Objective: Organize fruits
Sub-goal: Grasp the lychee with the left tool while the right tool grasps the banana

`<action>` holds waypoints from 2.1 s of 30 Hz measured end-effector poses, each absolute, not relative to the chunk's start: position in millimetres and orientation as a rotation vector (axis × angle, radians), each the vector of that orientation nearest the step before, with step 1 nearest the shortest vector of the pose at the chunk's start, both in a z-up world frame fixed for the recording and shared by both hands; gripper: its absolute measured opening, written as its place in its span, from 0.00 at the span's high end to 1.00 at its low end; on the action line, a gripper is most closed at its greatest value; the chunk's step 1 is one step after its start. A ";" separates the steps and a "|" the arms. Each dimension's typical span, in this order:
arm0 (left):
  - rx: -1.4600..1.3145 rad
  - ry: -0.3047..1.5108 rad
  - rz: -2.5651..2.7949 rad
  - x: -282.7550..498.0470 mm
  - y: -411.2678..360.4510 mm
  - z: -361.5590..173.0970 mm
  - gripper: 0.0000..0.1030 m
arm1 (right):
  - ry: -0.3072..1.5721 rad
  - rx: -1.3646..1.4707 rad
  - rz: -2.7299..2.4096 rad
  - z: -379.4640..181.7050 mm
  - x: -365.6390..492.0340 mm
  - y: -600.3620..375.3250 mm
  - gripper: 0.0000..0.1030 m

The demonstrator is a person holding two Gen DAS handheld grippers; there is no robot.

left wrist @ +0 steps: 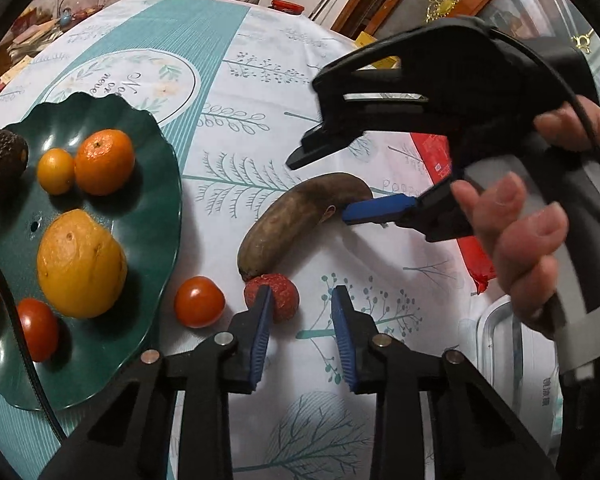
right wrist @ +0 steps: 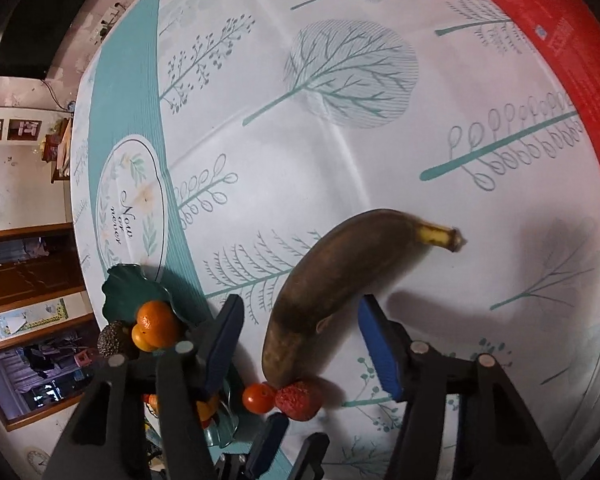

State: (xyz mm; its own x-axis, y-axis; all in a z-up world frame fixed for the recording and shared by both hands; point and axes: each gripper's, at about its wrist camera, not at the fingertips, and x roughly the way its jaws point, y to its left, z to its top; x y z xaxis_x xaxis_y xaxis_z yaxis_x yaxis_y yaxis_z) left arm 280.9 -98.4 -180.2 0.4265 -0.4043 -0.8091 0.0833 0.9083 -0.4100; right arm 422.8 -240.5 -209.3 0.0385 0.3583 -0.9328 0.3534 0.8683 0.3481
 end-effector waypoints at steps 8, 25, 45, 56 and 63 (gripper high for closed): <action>-0.320 1.087 -0.339 280.5 -101.0 -178.3 0.81 | 1.587 0.511 -0.009 -212.8 428.6 -235.5 0.46; -0.311 1.093 -0.337 284.5 -102.6 -182.2 0.81 | 1.594 0.494 -0.042 -220.7 433.3 -239.9 0.47; -0.309 1.164 -0.278 291.1 -95.2 -198.1 0.71 | 1.552 0.364 -0.049 -220.9 434.1 -211.7 0.47; -0.302 1.174 -0.316 293.0 -98.2 -208.1 0.71 | 1.501 0.380 -0.006 -216.5 426.1 -220.2 0.51; -0.340 1.147 -0.312 284.1 -84.0 -202.5 0.71 | 1.400 0.403 0.094 -211.0 414.9 -232.8 0.63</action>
